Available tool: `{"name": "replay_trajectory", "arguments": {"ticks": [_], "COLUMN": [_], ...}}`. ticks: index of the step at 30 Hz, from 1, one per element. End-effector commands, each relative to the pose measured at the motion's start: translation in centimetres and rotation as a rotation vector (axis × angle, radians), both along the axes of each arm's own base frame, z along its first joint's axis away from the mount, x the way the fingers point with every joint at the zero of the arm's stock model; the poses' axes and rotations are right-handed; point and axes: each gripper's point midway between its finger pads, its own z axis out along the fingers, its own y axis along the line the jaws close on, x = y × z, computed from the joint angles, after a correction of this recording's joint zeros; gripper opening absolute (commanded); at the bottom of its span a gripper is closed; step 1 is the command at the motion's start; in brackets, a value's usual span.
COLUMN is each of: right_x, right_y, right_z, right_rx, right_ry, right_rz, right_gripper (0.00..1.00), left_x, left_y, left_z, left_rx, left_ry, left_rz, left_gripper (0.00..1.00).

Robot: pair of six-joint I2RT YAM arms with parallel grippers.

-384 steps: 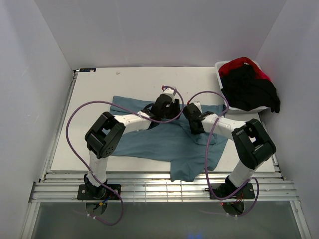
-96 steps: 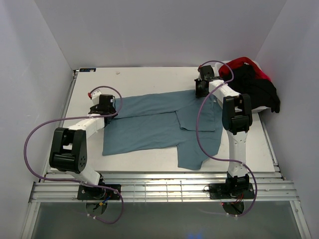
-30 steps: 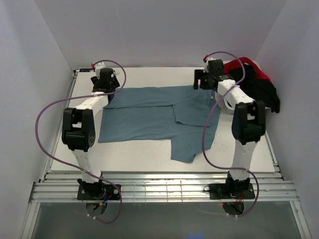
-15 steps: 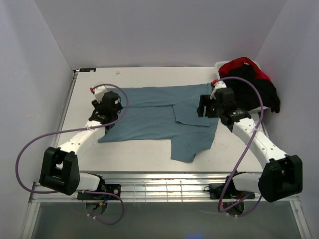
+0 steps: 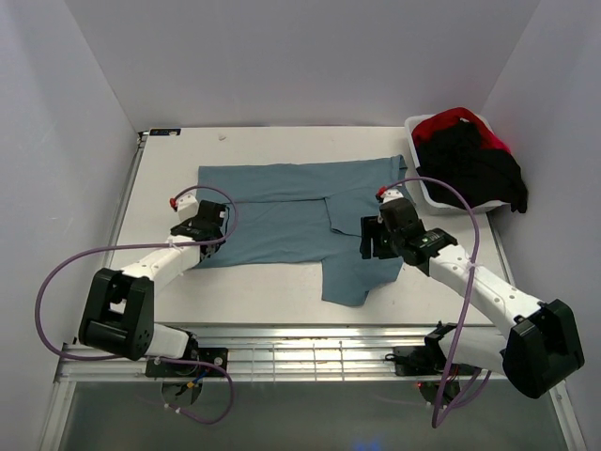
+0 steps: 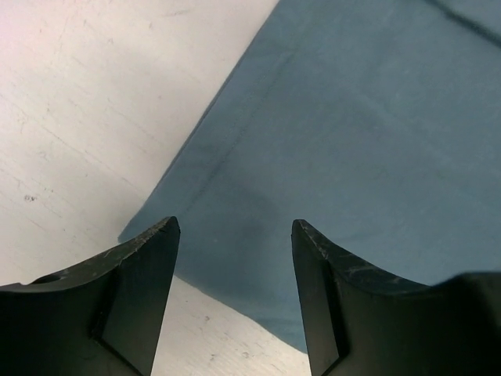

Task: Fold and stack the t-shirts
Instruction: Grap the side of the flattened tshirt closest away from the robot with both arms

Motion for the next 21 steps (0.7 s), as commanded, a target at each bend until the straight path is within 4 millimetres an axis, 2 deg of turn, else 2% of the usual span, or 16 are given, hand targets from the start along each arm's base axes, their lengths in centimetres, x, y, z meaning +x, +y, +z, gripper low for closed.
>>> {"name": "replay_trajectory", "arguments": {"ticks": [1, 2, 3, 6, 15, 21], "right_x": [-0.2, -0.5, -0.6, -0.9, -1.0, -1.8], "right_y": [0.1, 0.1, 0.2, 0.0, 0.2, -0.8], "right_z": [0.1, -0.4, -0.5, -1.2, -1.2, -2.3], "right_rx": [0.004, -0.001, -0.001, -0.012, -0.007, -0.048], "right_ry": [-0.016, -0.008, -0.009, 0.001, -0.009, 0.031], "right_rz": [-0.018, -0.01, -0.005, 0.005, 0.023, 0.0], "right_gripper": [0.7, 0.7, 0.7, 0.7, 0.7, 0.7], "left_x": [-1.7, -2.1, -2.2, -2.4, -2.6, -3.0], "left_y": [1.9, 1.8, 2.6, 3.1, 2.9, 3.1], "left_z": [-2.3, -2.9, -3.0, -2.7, -4.0, -4.1], "left_rx": [-0.05, -0.086, -0.109, -0.118, -0.147, -0.147], "left_ry": [0.072, 0.073, 0.063, 0.044, 0.115, 0.135], "left_rz": [0.038, 0.029, 0.057, 0.066, 0.06, 0.075], "left_gripper": [0.69, 0.68, 0.67, 0.67, 0.65, 0.63]}}
